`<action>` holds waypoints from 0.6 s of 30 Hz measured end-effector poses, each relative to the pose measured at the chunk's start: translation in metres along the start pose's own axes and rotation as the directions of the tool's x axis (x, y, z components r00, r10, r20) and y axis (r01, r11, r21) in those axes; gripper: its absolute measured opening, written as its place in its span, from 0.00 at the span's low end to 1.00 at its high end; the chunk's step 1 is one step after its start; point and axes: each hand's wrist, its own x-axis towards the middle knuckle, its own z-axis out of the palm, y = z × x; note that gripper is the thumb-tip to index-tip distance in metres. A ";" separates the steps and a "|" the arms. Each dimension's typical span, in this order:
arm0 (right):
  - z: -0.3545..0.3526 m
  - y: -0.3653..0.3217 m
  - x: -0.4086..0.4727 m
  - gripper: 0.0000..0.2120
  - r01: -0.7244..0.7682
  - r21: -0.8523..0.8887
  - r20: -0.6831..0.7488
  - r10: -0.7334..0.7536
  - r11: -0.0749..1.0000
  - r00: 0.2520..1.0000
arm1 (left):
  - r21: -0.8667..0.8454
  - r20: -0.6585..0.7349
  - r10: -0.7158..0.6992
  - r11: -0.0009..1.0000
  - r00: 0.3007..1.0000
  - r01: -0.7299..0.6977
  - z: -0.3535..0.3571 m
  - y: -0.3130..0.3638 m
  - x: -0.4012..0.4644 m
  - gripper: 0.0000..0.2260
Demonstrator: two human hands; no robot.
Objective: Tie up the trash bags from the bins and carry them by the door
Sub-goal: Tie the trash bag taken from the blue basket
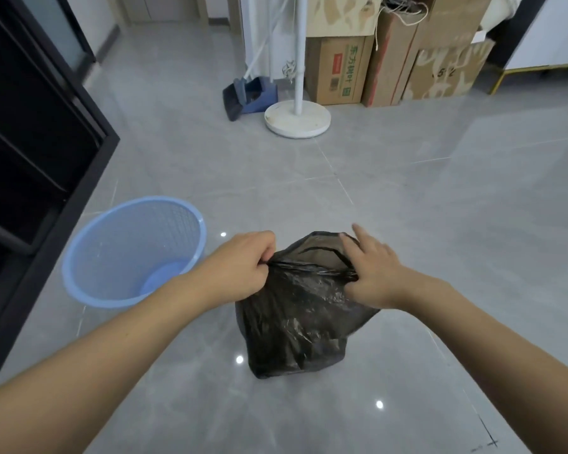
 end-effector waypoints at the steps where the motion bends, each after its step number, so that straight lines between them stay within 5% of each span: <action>1: 0.006 -0.009 0.003 0.52 0.091 -0.022 0.060 -0.090 0.996 0.994 | 0.009 -0.004 0.034 0.999 0.999 -0.034 -0.002 0.000 -0.002 0.12; 5: 0.035 -0.034 0.028 0.65 0.179 -0.171 0.029 -0.176 0.969 0.984 | 0.068 0.034 0.169 0.983 0.985 -0.171 -0.008 0.008 -0.012 0.13; 8: 0.040 -0.041 0.055 0.63 0.096 -0.257 -0.075 -0.119 0.962 0.990 | 0.133 0.057 0.248 0.958 0.967 -0.253 -0.012 0.016 -0.021 0.15; 13: 0.031 -0.039 0.085 0.17 0.194 -0.568 -0.129 -0.319 0.800 0.939 | 0.323 0.112 0.217 0.915 0.970 -0.242 -0.009 0.014 -0.035 0.17; 18: 0.009 -0.044 0.090 0.07 0.208 -0.467 0.040 -0.214 0.860 0.976 | 0.498 0.056 -0.168 0.859 0.984 0.118 0.001 0.001 -0.038 0.10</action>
